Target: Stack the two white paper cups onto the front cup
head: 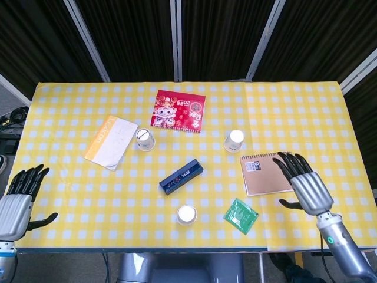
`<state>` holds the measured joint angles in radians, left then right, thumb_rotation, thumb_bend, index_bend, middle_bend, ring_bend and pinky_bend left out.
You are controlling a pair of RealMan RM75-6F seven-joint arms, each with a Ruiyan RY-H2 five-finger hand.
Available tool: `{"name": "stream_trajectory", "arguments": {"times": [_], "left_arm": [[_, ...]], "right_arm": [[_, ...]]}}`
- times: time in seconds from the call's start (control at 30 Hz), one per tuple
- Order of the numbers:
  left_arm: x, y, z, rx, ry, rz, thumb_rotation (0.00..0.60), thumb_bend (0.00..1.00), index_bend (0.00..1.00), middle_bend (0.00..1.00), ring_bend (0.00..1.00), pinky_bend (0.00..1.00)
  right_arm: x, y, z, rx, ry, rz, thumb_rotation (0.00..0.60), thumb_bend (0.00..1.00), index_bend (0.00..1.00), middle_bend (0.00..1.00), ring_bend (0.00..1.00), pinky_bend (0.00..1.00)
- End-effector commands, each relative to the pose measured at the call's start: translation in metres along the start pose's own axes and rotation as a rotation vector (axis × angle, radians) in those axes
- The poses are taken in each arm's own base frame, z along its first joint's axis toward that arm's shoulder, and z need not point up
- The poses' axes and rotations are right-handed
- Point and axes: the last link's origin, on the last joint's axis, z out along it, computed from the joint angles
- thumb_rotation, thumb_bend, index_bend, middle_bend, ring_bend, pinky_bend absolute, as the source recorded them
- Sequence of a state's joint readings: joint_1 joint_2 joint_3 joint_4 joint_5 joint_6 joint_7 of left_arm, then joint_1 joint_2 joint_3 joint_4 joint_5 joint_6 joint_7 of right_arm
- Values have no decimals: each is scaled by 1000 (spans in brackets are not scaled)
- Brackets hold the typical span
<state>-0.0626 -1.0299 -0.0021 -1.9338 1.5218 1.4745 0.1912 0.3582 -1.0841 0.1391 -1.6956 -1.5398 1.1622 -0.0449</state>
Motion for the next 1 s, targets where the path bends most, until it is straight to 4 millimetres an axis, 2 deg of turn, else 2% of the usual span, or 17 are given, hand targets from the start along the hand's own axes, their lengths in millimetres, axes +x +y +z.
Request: {"name": "stream_trajectory", "arguments": {"times": [0.03, 0.23, 0.43, 0.7, 1.0], "left_arm": [[1, -2, 3, 14, -3, -10, 600, 0, 0, 0, 0, 0], [2, -4, 9, 28, -7, -10, 600, 0, 0, 0, 0, 0], [-2, -6, 14, 39, -31, -7, 600, 0, 0, 0, 0, 0], [-6, -11, 22, 70, -55, -9, 600, 0, 0, 0, 0, 0], [-11, -15, 29, 92, -85, -5, 600, 0, 0, 0, 0, 0]], "right_arm": [[11, -12, 64, 29, -5, 36, 600, 18, 129, 110, 35, 178], [6, -35, 126, 42, -41, 80, 600, 139, 197, 177, 101, 255], [-13, -55, 169, 27, -105, 93, 600, 143, 214, 209, 139, 287], [-46, -65, 198, -20, -148, 69, 600, 143, 219, 218, 150, 288], [-60, -58, 217, -73, -136, -10, 600, 151, 236, 231, 158, 288]]}}
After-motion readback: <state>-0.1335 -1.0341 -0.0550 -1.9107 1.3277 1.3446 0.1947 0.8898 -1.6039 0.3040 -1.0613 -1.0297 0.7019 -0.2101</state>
